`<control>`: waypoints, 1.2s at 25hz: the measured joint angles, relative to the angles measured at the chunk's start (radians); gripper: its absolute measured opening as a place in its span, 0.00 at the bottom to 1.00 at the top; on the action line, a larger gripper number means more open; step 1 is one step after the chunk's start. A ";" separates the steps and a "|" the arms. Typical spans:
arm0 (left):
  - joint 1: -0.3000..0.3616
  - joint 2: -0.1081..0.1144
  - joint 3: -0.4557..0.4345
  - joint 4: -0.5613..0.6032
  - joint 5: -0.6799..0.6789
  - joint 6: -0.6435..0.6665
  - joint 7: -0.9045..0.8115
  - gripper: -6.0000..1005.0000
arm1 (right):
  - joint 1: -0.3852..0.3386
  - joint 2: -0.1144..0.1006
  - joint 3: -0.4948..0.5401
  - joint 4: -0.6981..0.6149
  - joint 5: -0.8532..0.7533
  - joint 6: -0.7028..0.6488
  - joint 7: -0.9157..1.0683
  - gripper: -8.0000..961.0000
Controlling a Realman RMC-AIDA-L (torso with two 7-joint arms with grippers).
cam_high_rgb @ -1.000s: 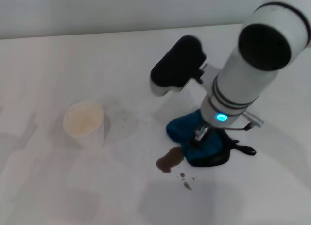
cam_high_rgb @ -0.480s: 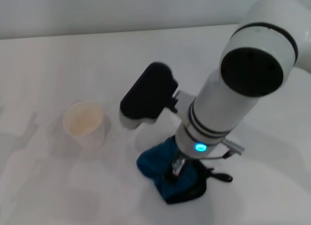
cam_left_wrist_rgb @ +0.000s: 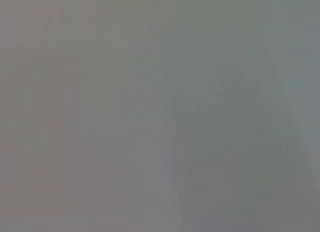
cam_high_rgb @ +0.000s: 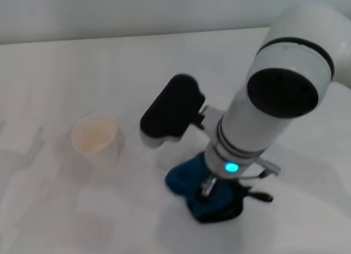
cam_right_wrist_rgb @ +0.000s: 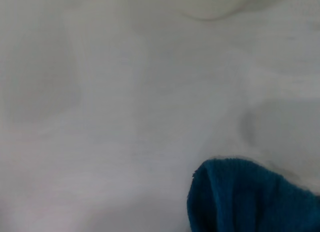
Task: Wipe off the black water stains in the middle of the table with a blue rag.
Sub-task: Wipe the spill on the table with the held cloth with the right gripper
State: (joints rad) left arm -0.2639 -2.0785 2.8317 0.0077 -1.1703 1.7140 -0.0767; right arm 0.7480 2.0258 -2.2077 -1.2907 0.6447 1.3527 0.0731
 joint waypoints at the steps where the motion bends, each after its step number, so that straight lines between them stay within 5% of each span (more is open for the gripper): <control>1: 0.000 0.000 0.000 0.000 0.000 0.000 0.000 0.88 | 0.000 0.000 0.012 0.000 -0.023 0.008 0.003 0.11; 14: 0.006 0.002 -0.001 0.000 -0.002 0.001 0.000 0.88 | -0.016 -0.003 0.170 0.089 -0.210 0.074 -0.012 0.11; 30: -0.006 0.001 0.000 0.000 -0.002 -0.005 0.000 0.88 | 0.150 0.002 -0.082 0.085 0.141 -0.141 -0.011 0.11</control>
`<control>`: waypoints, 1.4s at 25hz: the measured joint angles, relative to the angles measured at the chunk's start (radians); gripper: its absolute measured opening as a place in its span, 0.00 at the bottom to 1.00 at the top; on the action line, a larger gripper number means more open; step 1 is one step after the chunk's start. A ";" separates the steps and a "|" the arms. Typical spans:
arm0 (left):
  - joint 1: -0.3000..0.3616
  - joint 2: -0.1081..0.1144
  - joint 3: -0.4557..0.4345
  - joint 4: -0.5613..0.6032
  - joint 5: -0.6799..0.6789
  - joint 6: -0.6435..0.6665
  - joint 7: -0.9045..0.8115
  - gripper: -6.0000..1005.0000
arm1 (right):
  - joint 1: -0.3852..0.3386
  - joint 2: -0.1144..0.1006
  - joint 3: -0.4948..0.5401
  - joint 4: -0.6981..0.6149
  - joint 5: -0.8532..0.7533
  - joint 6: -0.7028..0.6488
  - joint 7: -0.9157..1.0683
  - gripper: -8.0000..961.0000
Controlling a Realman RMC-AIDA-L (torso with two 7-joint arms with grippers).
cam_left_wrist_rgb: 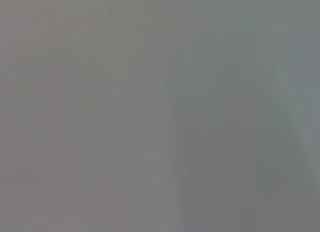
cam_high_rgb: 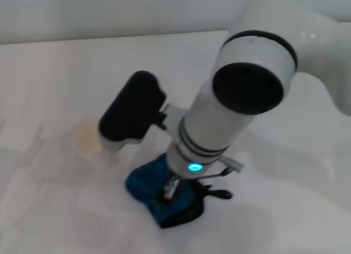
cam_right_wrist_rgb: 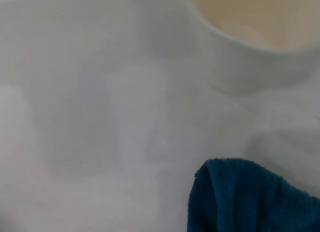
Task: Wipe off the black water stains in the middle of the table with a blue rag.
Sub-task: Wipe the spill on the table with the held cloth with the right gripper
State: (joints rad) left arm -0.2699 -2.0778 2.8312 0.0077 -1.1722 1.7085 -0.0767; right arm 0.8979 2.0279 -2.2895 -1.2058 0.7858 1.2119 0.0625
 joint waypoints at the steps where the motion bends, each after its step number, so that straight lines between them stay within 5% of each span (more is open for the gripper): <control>1: 0.000 0.000 0.001 0.000 0.000 0.000 0.000 0.88 | 0.013 0.000 -0.014 0.002 0.019 -0.013 0.000 0.11; 5: 0.000 -0.001 0.002 0.000 0.001 -0.001 0.000 0.88 | 0.064 0.000 -0.071 0.015 0.096 -0.052 -0.003 0.10; 15: 0.006 -0.001 0.001 0.002 0.002 -0.001 0.000 0.88 | 0.062 0.000 -0.059 0.109 0.067 -0.079 0.003 0.10; 26: 0.017 -0.001 0.000 0.001 -0.001 0.004 0.000 0.88 | 0.011 0.000 0.115 0.135 -0.181 0.052 0.037 0.10; 35: 0.017 -0.001 0.000 0.001 -0.001 0.005 0.000 0.88 | -0.009 0.000 0.139 0.124 -0.254 0.098 0.065 0.10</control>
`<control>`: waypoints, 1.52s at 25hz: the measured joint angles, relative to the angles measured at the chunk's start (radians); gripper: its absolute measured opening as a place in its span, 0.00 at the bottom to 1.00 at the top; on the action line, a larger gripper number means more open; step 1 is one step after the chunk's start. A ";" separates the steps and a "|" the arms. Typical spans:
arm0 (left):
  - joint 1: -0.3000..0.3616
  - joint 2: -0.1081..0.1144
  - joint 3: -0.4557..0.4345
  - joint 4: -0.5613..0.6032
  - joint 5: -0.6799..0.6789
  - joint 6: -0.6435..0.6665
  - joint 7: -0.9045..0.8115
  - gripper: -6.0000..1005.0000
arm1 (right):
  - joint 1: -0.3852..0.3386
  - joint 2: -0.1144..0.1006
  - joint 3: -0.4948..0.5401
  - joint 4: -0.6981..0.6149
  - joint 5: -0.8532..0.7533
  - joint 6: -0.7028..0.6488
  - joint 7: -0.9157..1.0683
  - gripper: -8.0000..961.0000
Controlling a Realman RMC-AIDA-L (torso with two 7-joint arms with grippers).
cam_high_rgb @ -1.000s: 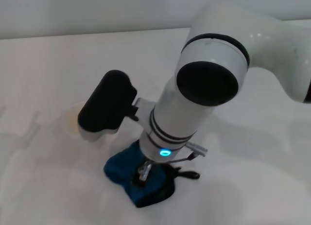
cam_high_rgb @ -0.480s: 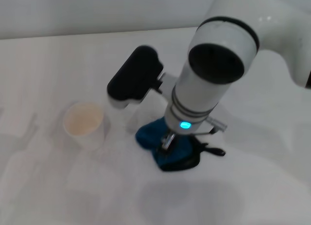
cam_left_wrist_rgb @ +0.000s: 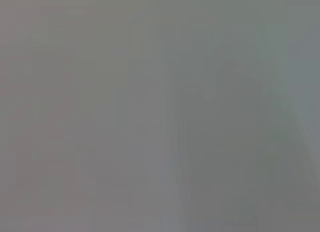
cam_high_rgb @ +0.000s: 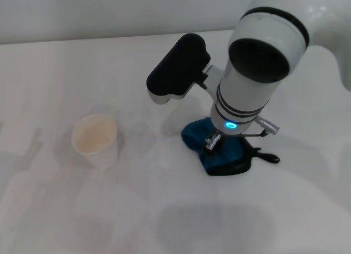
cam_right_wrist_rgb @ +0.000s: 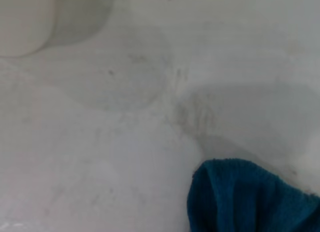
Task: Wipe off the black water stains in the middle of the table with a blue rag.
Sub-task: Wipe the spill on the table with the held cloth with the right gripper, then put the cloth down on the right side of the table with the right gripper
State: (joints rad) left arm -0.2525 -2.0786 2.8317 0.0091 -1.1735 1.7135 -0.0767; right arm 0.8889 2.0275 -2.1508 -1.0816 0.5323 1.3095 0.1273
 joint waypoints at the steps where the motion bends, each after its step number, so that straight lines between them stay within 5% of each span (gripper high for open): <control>1: 0.000 0.000 0.000 0.000 0.000 0.000 0.000 0.88 | -0.012 -0.001 0.012 -0.017 0.004 0.001 -0.013 0.10; 10: -0.002 0.001 0.000 0.000 0.000 -0.004 0.000 0.88 | -0.221 -0.010 0.240 -0.282 -0.062 0.075 -0.146 0.11; 18: -0.008 0.003 -0.001 -0.002 0.000 -0.005 0.000 0.88 | -0.348 -0.015 0.398 -0.301 -0.172 0.140 -0.222 0.11; 38: -0.045 0.003 -0.002 -0.002 0.000 -0.022 0.000 0.88 | -0.382 -0.016 0.583 -0.242 -0.283 0.198 -0.311 0.13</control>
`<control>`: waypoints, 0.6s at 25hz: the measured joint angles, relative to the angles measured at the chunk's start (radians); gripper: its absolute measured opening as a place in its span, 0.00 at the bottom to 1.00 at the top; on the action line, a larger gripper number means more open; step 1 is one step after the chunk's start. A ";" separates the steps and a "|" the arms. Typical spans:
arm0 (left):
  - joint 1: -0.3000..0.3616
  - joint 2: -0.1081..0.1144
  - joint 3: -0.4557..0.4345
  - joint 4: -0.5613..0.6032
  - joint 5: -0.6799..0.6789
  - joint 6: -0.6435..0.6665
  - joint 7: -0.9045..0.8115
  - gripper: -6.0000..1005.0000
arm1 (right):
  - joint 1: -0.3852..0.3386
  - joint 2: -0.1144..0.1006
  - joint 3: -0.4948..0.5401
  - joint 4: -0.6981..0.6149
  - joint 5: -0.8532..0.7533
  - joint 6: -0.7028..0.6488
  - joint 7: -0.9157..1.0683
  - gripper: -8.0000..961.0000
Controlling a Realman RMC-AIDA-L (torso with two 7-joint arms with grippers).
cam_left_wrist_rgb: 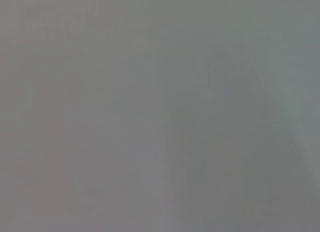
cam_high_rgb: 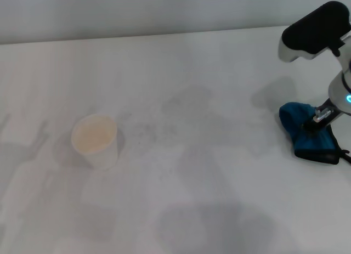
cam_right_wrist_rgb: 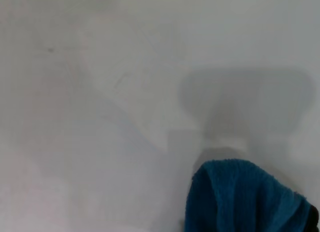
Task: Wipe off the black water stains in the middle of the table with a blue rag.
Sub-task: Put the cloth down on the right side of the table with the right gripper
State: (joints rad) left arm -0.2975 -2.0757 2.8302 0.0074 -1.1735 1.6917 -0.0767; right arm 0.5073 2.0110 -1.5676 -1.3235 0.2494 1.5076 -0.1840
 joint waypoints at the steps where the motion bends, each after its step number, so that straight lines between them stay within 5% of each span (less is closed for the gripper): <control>1: -0.001 0.000 0.000 0.000 0.000 -0.001 0.000 0.88 | 0.000 0.000 0.006 0.001 -0.002 -0.001 -0.001 0.13; 10: -0.006 0.000 0.000 0.000 0.000 -0.010 0.000 0.88 | -0.001 0.000 0.016 0.028 -0.004 -0.007 -0.018 0.14; 15: -0.011 0.000 0.000 0.000 0.000 -0.016 0.000 0.88 | -0.001 -0.001 0.019 0.023 -0.002 -0.008 -0.021 0.26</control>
State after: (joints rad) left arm -0.3082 -2.0754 2.8302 0.0077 -1.1738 1.6752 -0.0767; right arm 0.5061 2.0100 -1.5490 -1.3003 0.2473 1.5000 -0.2053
